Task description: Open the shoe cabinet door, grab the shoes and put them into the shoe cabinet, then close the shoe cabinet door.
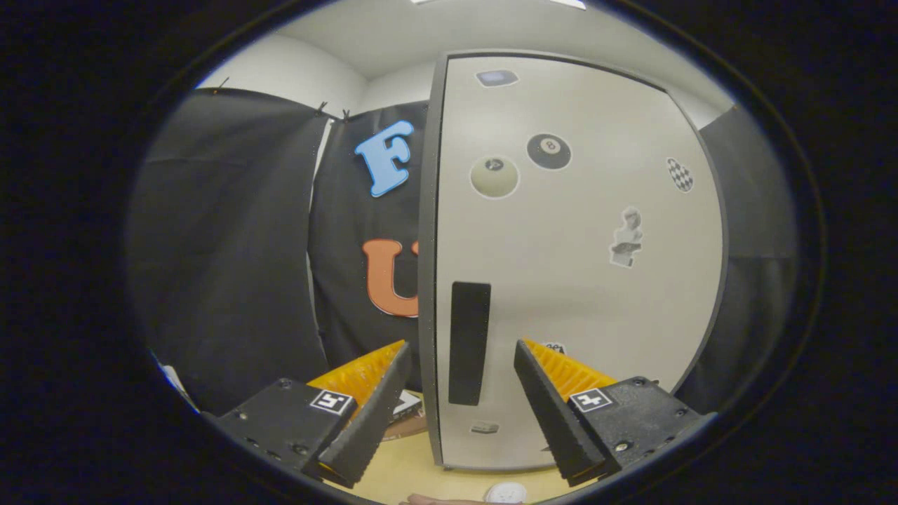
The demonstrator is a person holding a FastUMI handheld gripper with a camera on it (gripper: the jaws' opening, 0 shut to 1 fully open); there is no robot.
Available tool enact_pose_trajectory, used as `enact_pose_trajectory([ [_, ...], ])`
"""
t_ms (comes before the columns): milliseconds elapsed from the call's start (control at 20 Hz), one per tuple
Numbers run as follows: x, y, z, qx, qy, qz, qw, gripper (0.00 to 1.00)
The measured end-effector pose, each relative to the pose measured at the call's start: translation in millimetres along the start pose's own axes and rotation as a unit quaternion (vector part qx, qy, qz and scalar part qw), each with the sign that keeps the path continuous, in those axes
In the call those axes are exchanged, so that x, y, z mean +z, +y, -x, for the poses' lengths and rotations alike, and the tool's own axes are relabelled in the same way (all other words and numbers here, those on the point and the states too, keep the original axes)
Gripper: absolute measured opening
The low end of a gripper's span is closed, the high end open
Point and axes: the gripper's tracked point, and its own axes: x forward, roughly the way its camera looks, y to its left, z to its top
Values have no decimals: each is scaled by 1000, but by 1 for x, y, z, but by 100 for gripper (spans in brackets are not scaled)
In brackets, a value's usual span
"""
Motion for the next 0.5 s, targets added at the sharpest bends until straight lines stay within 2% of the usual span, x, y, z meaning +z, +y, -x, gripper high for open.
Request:
enact_pose_trajectory([
  [100, -4, -1, -10, -6, 3, -13, 1000, 94],
  [250, -6, -14, -22, -26, 13, -34, 999, 76],
  [450, -14, -7, -30, 0, 29, -58, 998, 48],
  [500, -17, -7, -33, 3, 33, -64, 997, 46],
])
